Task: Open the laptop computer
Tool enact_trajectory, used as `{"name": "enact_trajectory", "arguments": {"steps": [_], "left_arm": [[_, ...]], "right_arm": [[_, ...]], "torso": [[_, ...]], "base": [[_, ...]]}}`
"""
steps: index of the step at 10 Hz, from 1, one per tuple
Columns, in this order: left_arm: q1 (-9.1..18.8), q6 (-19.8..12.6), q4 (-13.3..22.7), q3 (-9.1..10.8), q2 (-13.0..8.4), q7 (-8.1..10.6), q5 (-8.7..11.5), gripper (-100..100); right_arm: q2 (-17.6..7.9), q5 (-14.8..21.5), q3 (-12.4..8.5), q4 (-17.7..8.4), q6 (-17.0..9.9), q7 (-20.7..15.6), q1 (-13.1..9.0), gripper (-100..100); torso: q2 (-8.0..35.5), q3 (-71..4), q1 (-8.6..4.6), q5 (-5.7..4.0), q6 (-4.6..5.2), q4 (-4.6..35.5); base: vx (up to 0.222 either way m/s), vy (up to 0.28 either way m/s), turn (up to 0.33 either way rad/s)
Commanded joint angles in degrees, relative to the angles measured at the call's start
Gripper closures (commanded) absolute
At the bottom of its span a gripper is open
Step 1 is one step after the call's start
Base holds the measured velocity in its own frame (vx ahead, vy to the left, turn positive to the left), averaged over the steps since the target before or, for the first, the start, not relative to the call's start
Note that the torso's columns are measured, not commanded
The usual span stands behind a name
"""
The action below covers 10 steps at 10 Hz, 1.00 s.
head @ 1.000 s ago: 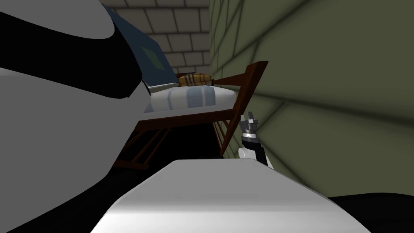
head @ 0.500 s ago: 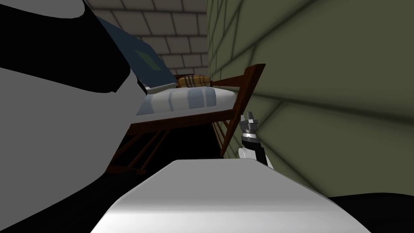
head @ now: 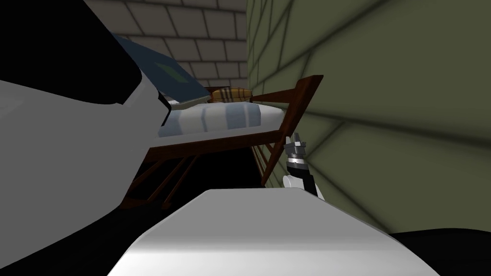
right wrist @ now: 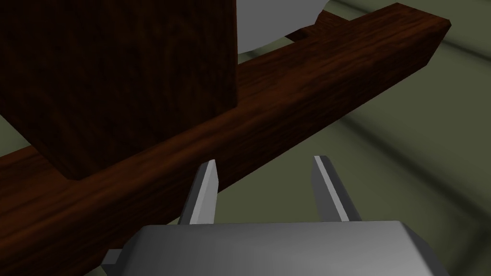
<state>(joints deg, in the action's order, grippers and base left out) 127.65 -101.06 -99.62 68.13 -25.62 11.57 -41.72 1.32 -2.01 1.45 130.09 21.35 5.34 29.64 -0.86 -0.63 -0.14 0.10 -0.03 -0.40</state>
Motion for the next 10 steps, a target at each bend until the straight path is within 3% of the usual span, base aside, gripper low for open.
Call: {"name": "enact_trajectory", "arguments": {"steps": [1, 5, 6, 10], "left_arm": [[-0.1, -2.8, -3.3, 2.62, -0.9, -0.04, -1.6, 100], [0.1, -5.6, -7.3, 5.86, -2.5, 0.2, -3.6, 100], [1.1, -4.3, -4.8, 4.17, -2.5, 2.03, -3.8, -100], [2.8, -3.3, -1.4, 1.91, -1.9, 5.79, -5.1, -100]], "right_arm": [[0.0, 0.0, -0.1, -0.1, 0.0, 0.0, 0.3, 0], [0.0, -0.1, -0.5, -0.8, -0.2, -0.1, 1.6, 0], [0.0, -0.1, -0.4, -1.0, -0.2, -0.1, 1.9, 0], [0.0, -0.1, -0.6, -0.8, 0.2, 0.0, 2.3, 0]], "torso": [[0.0, 0.0, -0.12, 0.0, -0.13, 0.1], [-0.4, -0.1, -0.22, -0.06, -0.14, 0.1], [-0.5, -0.1, -0.22, -0.04, -0.17, 0.2], [0.0, 0.1, 0.33, -0.06, -0.3, 0.2]], "base": [[0.046, 0.012, -0.001], [0.036, 0.006, 0.011], [0.0, 0.032, -0.016], [-0.007, 0.034, -0.004]]}}
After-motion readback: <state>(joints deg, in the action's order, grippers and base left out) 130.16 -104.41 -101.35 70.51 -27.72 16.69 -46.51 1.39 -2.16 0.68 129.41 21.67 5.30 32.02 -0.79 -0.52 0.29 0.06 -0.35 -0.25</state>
